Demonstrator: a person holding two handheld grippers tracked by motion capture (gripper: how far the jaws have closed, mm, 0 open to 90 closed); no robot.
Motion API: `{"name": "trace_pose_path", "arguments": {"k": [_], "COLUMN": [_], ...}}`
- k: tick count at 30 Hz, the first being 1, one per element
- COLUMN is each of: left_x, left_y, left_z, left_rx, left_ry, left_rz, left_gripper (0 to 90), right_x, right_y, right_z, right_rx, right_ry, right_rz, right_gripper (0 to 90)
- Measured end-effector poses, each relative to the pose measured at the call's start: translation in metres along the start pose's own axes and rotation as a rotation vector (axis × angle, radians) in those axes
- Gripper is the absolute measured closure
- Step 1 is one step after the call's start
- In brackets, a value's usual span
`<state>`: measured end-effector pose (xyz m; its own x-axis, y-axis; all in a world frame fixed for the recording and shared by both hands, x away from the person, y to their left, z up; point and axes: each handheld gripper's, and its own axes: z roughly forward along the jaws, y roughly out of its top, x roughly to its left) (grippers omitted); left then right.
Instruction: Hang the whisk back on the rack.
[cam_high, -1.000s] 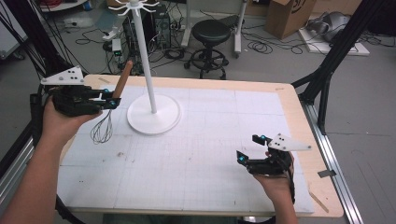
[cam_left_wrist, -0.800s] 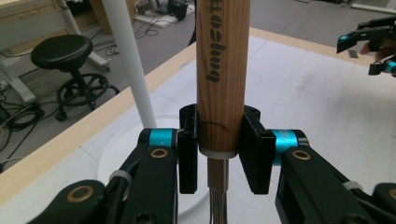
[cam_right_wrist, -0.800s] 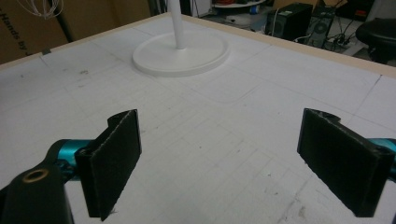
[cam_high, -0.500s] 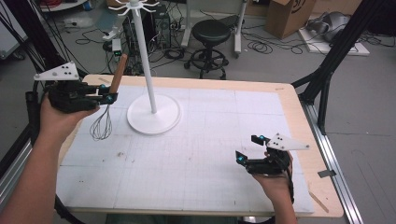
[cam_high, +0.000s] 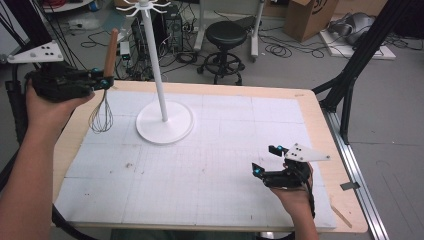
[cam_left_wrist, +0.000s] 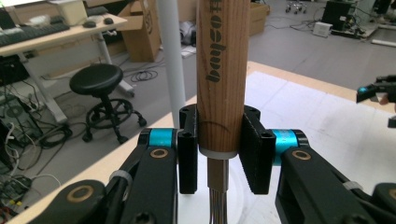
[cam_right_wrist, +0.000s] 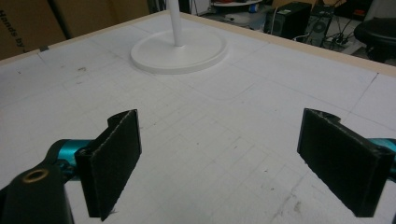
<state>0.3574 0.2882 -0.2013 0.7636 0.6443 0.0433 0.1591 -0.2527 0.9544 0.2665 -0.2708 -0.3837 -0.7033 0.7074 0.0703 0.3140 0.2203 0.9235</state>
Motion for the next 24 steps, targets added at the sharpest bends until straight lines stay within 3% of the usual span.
{"name": "trace_pose_path", "arguments": {"k": [6, 16, 24], "left_x": [0.012, 0.031, 0.04], "left_y": [0.014, 0.029, 0.033], "left_z": [0.008, 0.011, 0.006], "left_rx": [0.014, 0.011, 0.012], "left_ry": [-0.003, -0.036, -0.004], "left_rz": [0.023, 0.019, 0.021], "left_gripper": [70.7, 70.7, 70.8], "right_x": [-0.002, -0.005, -0.006], "right_y": [-0.002, -0.005, -0.006], "right_z": [-0.003, -0.007, -0.008], "right_rx": [-0.001, 0.001, 0.004], "right_ry": [-0.01, -0.024, -0.025], "right_rz": [0.007, 0.015, 0.017], "right_gripper": [12.4, 12.4, 12.4]}}
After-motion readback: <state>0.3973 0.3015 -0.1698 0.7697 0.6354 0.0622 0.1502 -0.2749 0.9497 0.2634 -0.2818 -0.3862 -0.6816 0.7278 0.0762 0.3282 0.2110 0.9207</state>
